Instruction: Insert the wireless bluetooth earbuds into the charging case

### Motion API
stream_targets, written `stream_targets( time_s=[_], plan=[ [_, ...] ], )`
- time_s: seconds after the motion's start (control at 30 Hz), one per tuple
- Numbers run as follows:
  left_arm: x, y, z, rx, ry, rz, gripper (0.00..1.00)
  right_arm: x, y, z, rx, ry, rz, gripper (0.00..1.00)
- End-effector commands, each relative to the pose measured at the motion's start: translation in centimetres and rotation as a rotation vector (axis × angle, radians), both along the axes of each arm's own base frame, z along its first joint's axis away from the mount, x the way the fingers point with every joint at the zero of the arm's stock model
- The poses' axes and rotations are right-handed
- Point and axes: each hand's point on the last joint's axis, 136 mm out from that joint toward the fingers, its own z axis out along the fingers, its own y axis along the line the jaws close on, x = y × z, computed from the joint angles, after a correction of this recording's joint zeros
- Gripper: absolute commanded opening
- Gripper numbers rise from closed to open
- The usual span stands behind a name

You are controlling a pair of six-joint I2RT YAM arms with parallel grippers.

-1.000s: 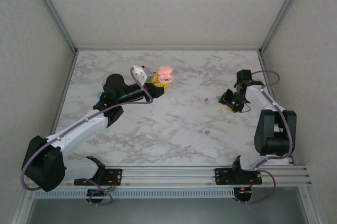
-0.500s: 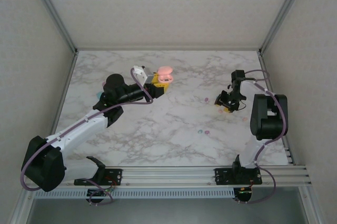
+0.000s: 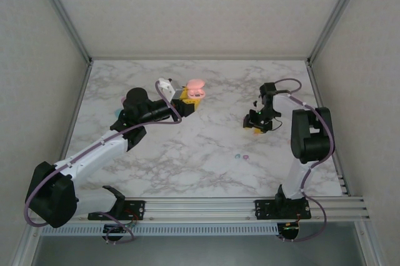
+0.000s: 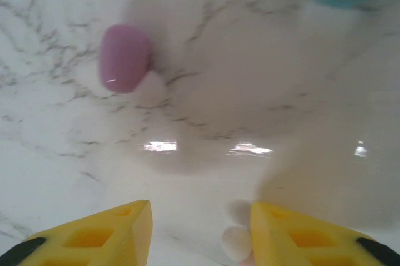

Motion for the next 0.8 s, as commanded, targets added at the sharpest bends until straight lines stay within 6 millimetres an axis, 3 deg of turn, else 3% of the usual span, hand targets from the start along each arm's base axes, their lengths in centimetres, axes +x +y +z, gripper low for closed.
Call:
stream_targets(
  time_s=[0.0, 0.1, 0.23, 0.3, 0.4, 0.47, 0.57, 0.77],
  plan=[
    [-0.8, 0.2, 2.0, -0.022, -0.054, -0.004, 0.22, -0.8, 2.6, 0.7, 0.081, 0.028, 0.106, 0.46],
    [-0.8, 0.2, 2.0, -0.020, -0.052, -0.002, 0.22, -1.1, 3.7, 1.2, 0.091, 0.034, 0.158, 0.46],
    [-0.8, 0.2, 2.0, -0.018, -0.052, 0.000, 0.22, -0.4, 3.5, 2.7, 0.067, -0.029, 0.141, 0.46],
    [-0.8, 0.2, 2.0, -0.014, -0.053, 0.001, 0.22, 0.3, 2.7, 4.1, 0.024, -0.094, 0.096, 0.46],
    [-0.8, 0.3, 2.1, -0.013, -0.056, 0.002, 0.22, 0.7, -0.2, 4.9, -0.082, -0.125, -0.072, 0.45],
    [-0.8, 0.3, 2.0, -0.011, -0.056, 0.004, 0.22, 0.3, -1.9, 4.8, -0.090, -0.108, -0.199, 0.45],
    [-0.8, 0.3, 1.9, -0.004, -0.060, 0.006, 0.22, -0.3, -2.8, 4.1, -0.011, -0.086, -0.341, 0.48],
    [-0.8, 0.2, 1.8, 0.000, -0.060, 0.000, 0.22, -1.6, -1.6, 2.6, 0.098, -0.017, -0.411, 0.49]
  ],
)
